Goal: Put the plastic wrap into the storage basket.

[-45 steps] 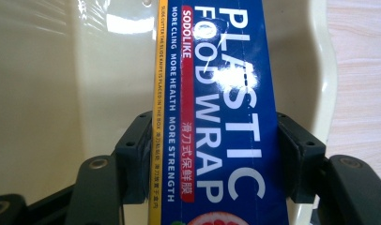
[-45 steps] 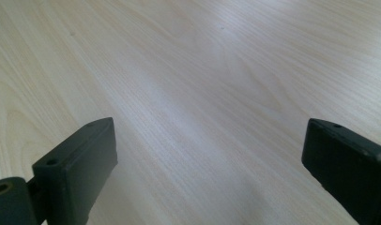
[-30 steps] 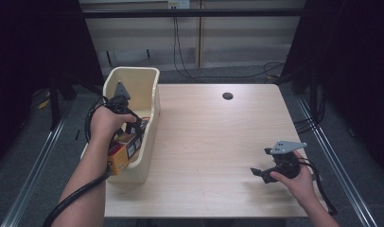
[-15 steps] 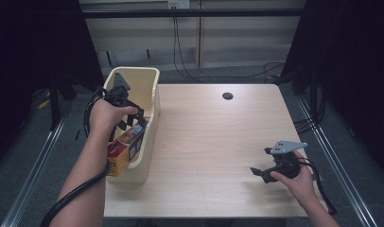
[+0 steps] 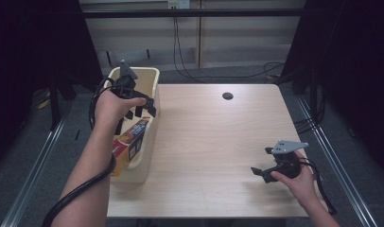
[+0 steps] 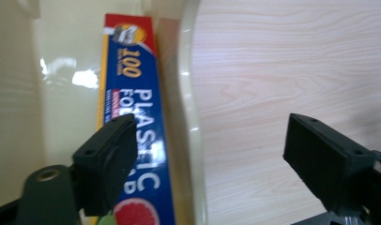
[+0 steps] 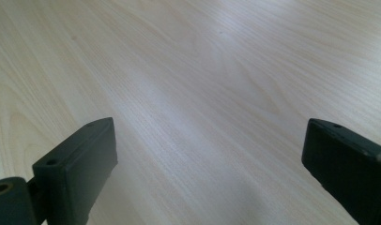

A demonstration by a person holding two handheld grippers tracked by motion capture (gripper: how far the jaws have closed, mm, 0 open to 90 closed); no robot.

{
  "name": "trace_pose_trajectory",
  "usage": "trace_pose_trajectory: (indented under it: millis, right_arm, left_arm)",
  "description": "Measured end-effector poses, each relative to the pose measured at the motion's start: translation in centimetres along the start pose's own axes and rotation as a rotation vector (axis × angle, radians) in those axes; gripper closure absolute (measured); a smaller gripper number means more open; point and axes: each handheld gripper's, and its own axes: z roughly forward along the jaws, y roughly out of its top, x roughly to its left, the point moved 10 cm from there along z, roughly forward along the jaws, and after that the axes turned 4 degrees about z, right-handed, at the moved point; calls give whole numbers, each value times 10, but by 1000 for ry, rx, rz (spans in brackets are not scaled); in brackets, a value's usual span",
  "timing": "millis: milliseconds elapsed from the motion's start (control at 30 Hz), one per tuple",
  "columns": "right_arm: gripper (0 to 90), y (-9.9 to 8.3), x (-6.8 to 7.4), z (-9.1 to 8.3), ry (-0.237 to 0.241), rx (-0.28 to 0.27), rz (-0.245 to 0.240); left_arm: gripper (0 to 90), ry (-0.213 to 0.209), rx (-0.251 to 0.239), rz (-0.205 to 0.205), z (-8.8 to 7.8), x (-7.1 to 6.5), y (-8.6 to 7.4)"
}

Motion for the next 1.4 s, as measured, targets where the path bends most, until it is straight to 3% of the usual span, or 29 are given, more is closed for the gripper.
trace_pose_trajectory:
  millis: [200, 467, 667, 900, 967, 1400]
  right_arm:
    - [36, 0, 0, 0, 2, 0, 1]
    - [36, -1, 1, 0, 7, 5, -1]
    - [36, -1, 1, 0, 3, 6, -2]
    - [36, -1, 2, 1, 5, 9, -3]
    - [36, -1, 2, 1, 4, 10, -3]
    - [36, -1, 3, 1, 9, 8, -3]
  left_arm:
    - [154, -32, -22, 36, -2, -14, 5]
    - [125, -32, -44, 85, -2, -29, 10]
    - [102, -58, -48, 115, 4, -41, 11]
    - [67, -96, -56, 151, 17, -56, 10]
    - [61, -118, -40, 145, 23, -61, 7]
    - [54, -163, -29, 189, 56, -83, 0]
